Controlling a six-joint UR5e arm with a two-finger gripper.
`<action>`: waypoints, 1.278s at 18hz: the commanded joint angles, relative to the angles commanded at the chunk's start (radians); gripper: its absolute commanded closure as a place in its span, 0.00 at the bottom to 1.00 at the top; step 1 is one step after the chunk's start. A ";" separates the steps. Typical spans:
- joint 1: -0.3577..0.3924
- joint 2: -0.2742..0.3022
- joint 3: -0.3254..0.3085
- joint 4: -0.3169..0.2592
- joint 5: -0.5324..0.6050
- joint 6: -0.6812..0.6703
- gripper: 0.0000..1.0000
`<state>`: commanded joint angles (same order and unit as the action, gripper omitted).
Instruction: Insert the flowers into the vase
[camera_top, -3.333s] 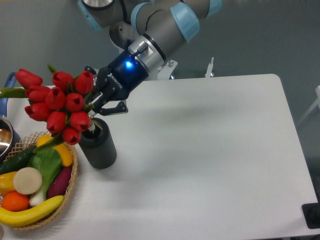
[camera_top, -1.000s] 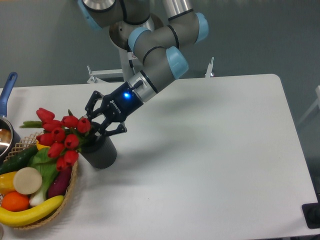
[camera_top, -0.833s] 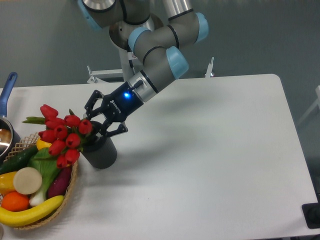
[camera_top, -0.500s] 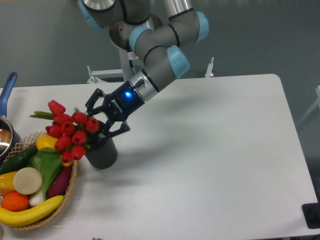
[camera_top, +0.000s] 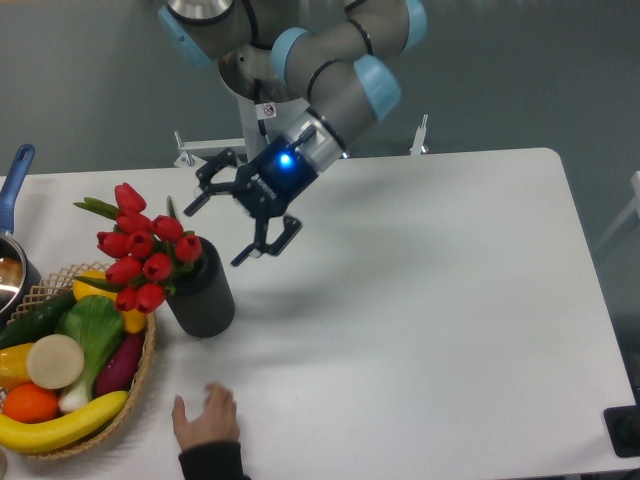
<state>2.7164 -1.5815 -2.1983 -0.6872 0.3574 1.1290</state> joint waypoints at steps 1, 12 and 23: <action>0.026 -0.006 0.015 0.000 0.011 0.008 0.00; 0.095 -0.127 0.227 0.000 0.540 0.022 0.00; 0.025 -0.181 0.317 -0.061 0.966 0.058 0.00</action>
<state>2.7414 -1.7624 -1.8809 -0.7483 1.3234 1.1873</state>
